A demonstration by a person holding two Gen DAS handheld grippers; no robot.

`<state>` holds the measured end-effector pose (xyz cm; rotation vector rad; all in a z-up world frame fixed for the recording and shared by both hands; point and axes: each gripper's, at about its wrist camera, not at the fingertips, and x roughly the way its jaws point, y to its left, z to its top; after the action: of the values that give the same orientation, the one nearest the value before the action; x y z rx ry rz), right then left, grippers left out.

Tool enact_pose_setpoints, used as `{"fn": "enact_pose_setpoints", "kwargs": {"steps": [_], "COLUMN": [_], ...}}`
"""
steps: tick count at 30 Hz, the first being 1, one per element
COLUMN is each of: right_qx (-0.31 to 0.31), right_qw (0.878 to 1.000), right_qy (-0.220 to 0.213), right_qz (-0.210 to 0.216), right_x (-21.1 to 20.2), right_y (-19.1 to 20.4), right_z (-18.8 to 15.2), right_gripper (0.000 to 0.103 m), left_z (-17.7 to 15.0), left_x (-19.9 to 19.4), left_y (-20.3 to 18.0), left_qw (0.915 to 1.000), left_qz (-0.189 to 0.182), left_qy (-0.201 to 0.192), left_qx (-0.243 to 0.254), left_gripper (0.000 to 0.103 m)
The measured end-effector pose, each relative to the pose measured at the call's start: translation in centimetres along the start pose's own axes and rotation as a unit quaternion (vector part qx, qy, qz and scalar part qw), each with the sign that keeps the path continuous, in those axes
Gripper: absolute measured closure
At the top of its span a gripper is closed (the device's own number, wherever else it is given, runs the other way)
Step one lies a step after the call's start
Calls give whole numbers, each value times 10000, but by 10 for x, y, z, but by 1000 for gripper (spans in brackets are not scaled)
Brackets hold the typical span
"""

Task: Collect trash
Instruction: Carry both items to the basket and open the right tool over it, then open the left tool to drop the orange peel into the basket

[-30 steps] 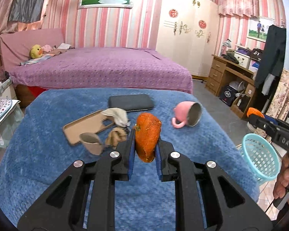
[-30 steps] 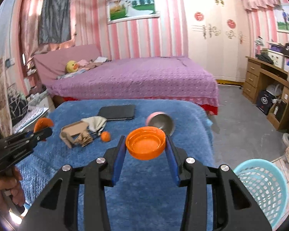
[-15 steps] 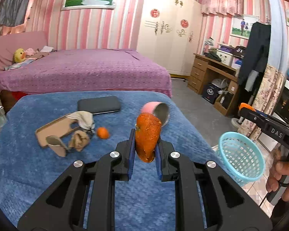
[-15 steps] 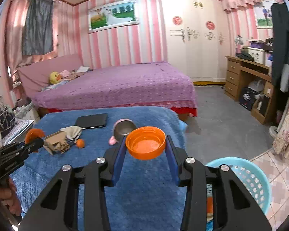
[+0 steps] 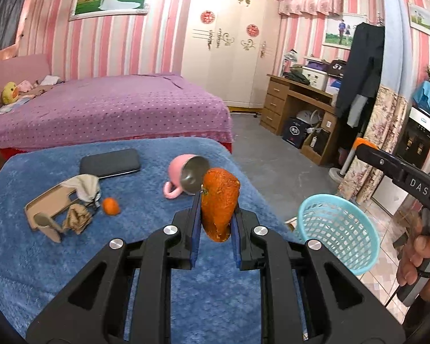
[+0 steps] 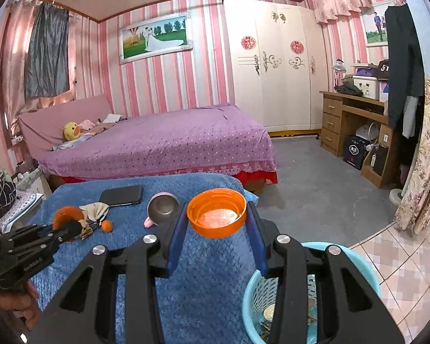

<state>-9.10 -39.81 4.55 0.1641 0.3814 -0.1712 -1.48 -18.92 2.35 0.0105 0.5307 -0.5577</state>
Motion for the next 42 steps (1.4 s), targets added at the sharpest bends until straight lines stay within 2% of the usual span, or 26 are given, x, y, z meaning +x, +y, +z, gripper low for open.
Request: {"fn": "enact_pose_setpoints", "kwargs": {"steps": [12,16,27,29,30,34,36,37,39,42], "right_qx": [314,443,757,836,880,1150,1214,1195,1183,1325], "right_qw": [9990,9976,9930,9914,9908,9857,9840,9840,9833,9819], "right_qy": [-57,-39,-67,-99,-119,-291,-334,-324,-299,-316], "right_qz": [-310,-525,-909,-1006,-1018,-1194,-1257,-1279,-1348,-1319], "right_x": [-7,-9,-16,-17,-19,-27,-30,-30,-30,-31], "right_y": [-47,-66,-102,-109,-112,-128,-136,-137,-142,-149], "right_z": [1,1,0,-1,-1,0,-1,-1,-3,-4], "right_gripper": [62,62,62,49,47,45,45,44,44,44], "left_z": [26,32,19,14,13,8,5,4,0,2], "left_x": [12,19,56,62,65,80,89,94,95,93], "left_y": [-66,-90,-153,-162,-167,-184,-193,-198,-201,-195], "left_qw": [9987,9971,9913,9899,9893,9861,9827,9799,9807,9824], "left_qz": [-401,-673,-1164,-1199,-1211,-1375,-1542,-1636,-1574,-1485], "left_qy": [-97,-82,254,311,334,513,672,799,759,727], "left_qx": [294,339,567,687,740,773,778,808,873,875], "left_gripper": [87,87,86,87,87,85,75,55,38,38]}}
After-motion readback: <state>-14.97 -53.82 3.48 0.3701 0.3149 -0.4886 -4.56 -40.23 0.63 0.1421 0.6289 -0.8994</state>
